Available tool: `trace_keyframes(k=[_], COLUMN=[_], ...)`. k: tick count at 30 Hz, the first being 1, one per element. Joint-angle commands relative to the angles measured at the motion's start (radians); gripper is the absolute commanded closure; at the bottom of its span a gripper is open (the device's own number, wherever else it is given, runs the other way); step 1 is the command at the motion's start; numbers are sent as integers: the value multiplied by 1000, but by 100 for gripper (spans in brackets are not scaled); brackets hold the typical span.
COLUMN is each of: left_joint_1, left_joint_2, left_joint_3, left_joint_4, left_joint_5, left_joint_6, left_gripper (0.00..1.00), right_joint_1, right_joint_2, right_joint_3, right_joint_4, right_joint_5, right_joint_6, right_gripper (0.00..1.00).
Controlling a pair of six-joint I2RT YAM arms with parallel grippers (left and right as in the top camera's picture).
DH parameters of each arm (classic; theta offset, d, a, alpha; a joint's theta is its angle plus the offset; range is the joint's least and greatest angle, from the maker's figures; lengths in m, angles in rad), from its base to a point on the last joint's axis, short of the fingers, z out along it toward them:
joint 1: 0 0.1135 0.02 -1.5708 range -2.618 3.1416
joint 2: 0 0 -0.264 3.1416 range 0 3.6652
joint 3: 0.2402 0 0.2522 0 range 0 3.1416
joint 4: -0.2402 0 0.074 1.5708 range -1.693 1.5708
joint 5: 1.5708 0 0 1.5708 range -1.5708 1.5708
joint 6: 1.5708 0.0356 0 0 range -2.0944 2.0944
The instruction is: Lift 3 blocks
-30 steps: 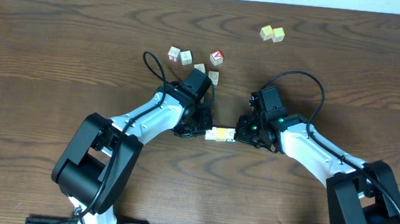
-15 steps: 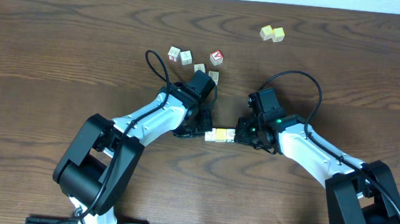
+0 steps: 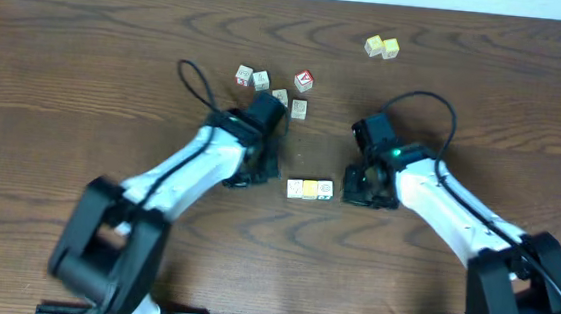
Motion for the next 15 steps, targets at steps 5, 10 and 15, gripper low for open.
trace_keyframes(k=[5,10,15], left_joint_1=[73,74,74], left_joint_2=[-417,-590,-640], left_joint_3=[29,29,29], left_joint_4=[-147,-199,-211], left_joint_5=[-87,-94,-93], left_joint_6=[33,33,33], left_gripper=[32,26,26], right_joint_1=[-6,0,0], right_joint_2=[-282,-478,-561], right_joint_3=[103,102,102], right_joint_4=[-268,-477,-583], right_joint_5=[27,26,22], right_joint_6=[-13,27,82], right_gripper=[31,1,1])
